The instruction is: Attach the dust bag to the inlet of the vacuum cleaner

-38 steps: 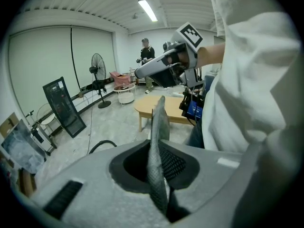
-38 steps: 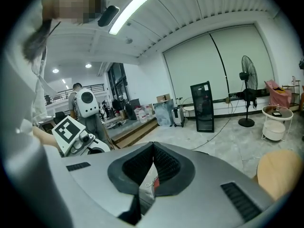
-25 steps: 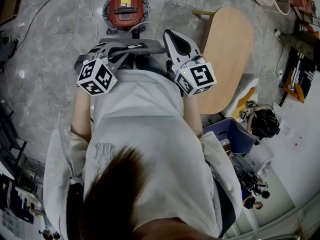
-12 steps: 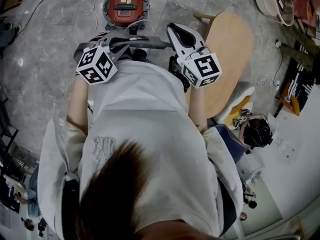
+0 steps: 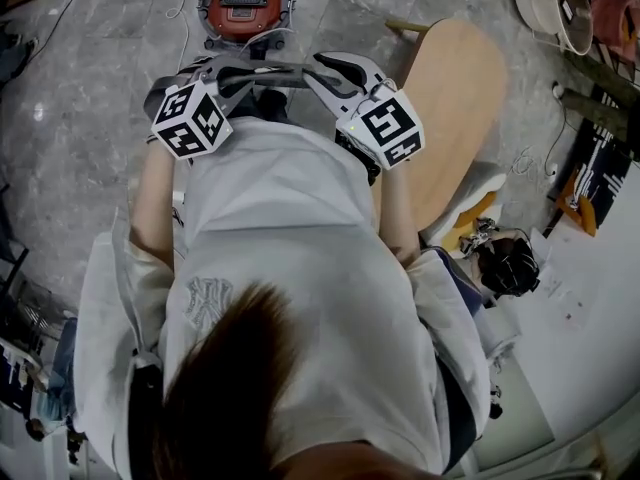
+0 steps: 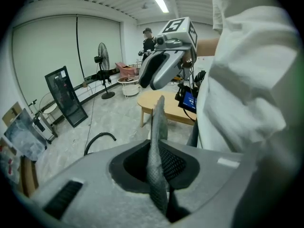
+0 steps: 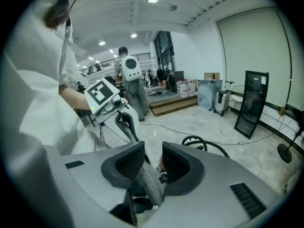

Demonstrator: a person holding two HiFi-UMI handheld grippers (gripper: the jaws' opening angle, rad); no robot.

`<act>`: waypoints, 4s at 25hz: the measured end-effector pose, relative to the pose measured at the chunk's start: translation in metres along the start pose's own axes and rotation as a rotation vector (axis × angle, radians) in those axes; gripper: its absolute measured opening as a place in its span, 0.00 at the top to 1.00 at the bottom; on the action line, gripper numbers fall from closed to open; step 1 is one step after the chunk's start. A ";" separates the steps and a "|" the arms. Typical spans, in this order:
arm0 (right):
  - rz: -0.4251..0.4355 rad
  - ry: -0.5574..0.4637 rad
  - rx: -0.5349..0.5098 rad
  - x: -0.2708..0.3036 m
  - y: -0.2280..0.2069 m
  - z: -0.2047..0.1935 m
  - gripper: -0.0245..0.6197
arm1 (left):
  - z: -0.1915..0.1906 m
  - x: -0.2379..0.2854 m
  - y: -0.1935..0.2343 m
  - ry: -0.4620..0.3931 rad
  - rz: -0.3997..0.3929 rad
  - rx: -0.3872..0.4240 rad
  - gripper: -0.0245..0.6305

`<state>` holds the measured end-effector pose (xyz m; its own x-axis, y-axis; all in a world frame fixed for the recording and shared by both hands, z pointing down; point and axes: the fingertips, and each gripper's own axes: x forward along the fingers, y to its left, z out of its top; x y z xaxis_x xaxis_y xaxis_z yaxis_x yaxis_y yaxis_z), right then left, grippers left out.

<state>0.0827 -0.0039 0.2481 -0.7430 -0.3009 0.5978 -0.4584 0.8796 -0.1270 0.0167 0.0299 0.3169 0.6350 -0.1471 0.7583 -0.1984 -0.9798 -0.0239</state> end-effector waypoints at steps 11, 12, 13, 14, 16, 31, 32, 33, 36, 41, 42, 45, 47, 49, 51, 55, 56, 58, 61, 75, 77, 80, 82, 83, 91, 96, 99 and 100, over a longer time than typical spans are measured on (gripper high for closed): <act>0.187 0.385 -0.338 0.057 0.043 -0.063 0.79 | -0.021 0.021 -0.018 0.040 -0.025 0.037 0.90; 0.191 0.399 -0.349 0.060 0.042 -0.067 0.81 | -0.023 0.022 -0.018 0.041 -0.026 0.036 0.90; 0.195 0.408 -0.354 0.063 0.042 -0.070 0.83 | -0.025 0.024 -0.017 0.044 -0.027 0.036 0.90; 0.200 0.413 -0.356 0.067 0.042 -0.072 0.84 | -0.028 0.025 -0.017 0.047 -0.027 0.038 0.90; 0.213 0.425 -0.359 0.075 0.044 -0.075 0.85 | -0.034 0.025 -0.016 0.056 -0.031 0.054 0.90; 0.318 0.592 -0.262 0.125 0.025 -0.150 0.90 | -0.085 0.101 -0.014 0.103 -0.146 -0.010 0.90; 0.320 0.601 -0.247 0.127 0.023 -0.156 0.90 | -0.086 0.107 -0.015 0.102 -0.153 -0.017 0.90; 0.315 0.610 -0.235 0.129 0.020 -0.163 0.89 | -0.087 0.113 -0.015 0.101 -0.158 -0.024 0.90; 0.282 0.612 -0.194 0.139 0.012 -0.177 0.89 | -0.095 0.129 -0.015 0.095 -0.166 -0.053 0.90; 0.236 0.604 -0.143 0.161 0.005 -0.195 0.89 | -0.118 0.150 -0.010 0.075 -0.147 -0.139 0.90; 0.233 0.613 -0.150 0.165 0.006 -0.202 0.90 | -0.123 0.155 -0.012 0.075 -0.145 -0.158 0.90; 0.216 0.630 -0.160 0.177 0.007 -0.222 0.90 | -0.141 0.173 -0.016 0.078 -0.140 -0.213 0.90; 0.204 0.634 -0.155 0.187 0.007 -0.234 0.90 | -0.152 0.185 -0.017 0.080 -0.139 -0.233 0.90; 0.205 0.634 -0.133 0.195 0.008 -0.245 0.90 | -0.162 0.194 -0.018 0.080 -0.144 -0.236 0.90; 0.212 0.630 -0.092 0.201 0.006 -0.252 0.90 | -0.168 0.202 -0.017 0.069 -0.156 -0.237 0.90; 0.288 0.619 -0.101 0.187 0.003 -0.240 0.90 | -0.153 0.194 -0.017 0.001 -0.184 -0.221 0.90; 0.323 0.611 -0.110 0.180 0.003 -0.234 0.90 | -0.145 0.189 -0.017 -0.023 -0.191 -0.215 0.90; 0.384 0.591 -0.095 0.168 0.004 -0.223 0.90 | -0.133 0.180 -0.019 -0.061 -0.206 -0.203 0.90; 0.426 0.577 -0.021 0.158 0.004 -0.214 0.89 | -0.124 0.173 -0.021 -0.079 -0.210 -0.185 0.90; 0.234 0.627 0.017 0.269 -0.005 -0.286 0.89 | -0.232 0.231 -0.001 0.072 -0.152 -0.231 0.90; 0.212 0.637 0.001 0.276 -0.007 -0.298 0.89 | -0.241 0.244 -0.003 0.067 -0.157 -0.247 0.90; 0.191 0.640 -0.008 0.283 -0.009 -0.314 0.89 | -0.250 0.260 -0.006 0.062 -0.160 -0.244 0.90; 0.174 0.639 -0.004 0.285 -0.010 -0.323 0.89 | -0.254 0.268 -0.007 0.059 -0.158 -0.238 0.90; 0.165 0.637 0.001 0.287 -0.011 -0.328 0.89 | -0.255 0.272 -0.008 0.059 -0.156 -0.232 0.90; 0.120 0.611 0.008 0.305 -0.018 -0.358 0.89 | -0.276 0.302 -0.007 0.063 -0.151 -0.187 0.90; 0.097 0.615 -0.006 0.316 -0.021 -0.373 0.90 | -0.288 0.317 -0.004 0.072 -0.152 -0.172 0.90; 0.090 0.619 -0.037 0.321 -0.024 -0.374 0.90 | -0.291 0.320 0.001 0.077 -0.131 -0.171 0.90; 0.087 0.617 -0.043 0.321 -0.025 -0.374 0.90 | -0.290 0.320 0.002 0.077 -0.122 -0.171 0.90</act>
<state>0.0377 0.0150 0.7393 -0.3522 0.0298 0.9355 -0.3794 0.9091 -0.1718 0.0029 0.0200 0.7491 0.6042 -0.0114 0.7968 -0.2511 -0.9517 0.1769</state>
